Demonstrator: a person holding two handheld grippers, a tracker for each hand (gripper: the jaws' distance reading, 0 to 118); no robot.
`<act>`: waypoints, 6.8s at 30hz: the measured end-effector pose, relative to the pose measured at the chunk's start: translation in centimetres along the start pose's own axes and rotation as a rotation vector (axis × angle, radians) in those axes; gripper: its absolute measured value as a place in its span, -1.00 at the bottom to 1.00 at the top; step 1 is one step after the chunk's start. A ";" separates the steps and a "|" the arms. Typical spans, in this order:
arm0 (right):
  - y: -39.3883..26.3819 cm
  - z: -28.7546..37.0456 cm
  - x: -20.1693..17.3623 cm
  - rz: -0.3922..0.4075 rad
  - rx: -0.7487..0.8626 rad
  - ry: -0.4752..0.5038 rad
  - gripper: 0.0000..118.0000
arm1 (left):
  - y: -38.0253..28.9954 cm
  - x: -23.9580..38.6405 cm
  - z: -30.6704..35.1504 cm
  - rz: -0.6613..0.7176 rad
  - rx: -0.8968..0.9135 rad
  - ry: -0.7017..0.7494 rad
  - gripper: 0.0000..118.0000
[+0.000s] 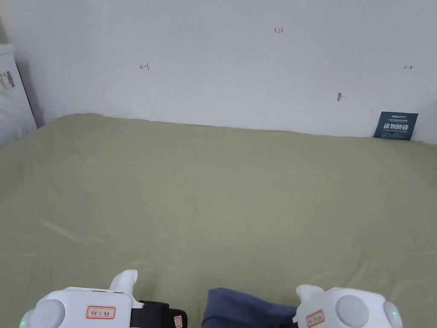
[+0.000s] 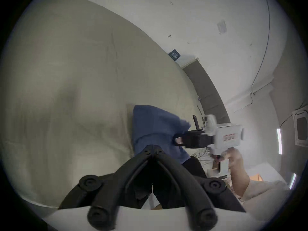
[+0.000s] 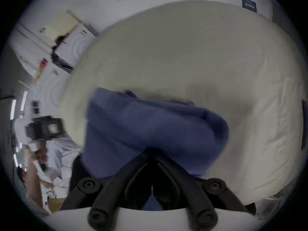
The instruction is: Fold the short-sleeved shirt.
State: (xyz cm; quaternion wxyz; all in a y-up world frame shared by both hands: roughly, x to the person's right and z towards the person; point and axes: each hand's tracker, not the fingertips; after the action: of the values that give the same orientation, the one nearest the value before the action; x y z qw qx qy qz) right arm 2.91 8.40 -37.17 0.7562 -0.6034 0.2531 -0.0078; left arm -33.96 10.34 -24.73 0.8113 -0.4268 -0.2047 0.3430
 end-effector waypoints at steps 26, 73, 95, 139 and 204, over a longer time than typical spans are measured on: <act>-1.8 0.7 2.7 -0.096 0.088 0.187 -1.00 | -2.9 -1.5 -10.8 0.089 -0.075 -0.051 -0.65; 9.3 -16.8 -49.3 0.144 0.081 0.388 -1.00 | 16.4 -30.7 37.9 0.167 -0.053 0.803 0.78; 5.4 -1.4 -22.1 0.079 0.358 0.023 -1.00 | 4.1 -1.0 15.7 -0.102 0.282 0.807 -1.00; -4.5 22.8 -0.9 0.174 1.256 -0.491 1.00 | -0.7 24.2 2.9 -0.607 1.005 0.721 1.00; -3.4 21.9 -1.7 0.136 1.250 -0.483 1.00 | 0.1 24.1 2.3 -0.526 0.932 0.682 1.00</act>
State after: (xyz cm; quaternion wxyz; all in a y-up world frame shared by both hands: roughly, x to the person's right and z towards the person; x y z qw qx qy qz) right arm 11.04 27.86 -30.29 0.9974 -0.0200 0.0622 0.0300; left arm -19.01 29.25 -22.60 0.9887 -0.0496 0.1379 0.0300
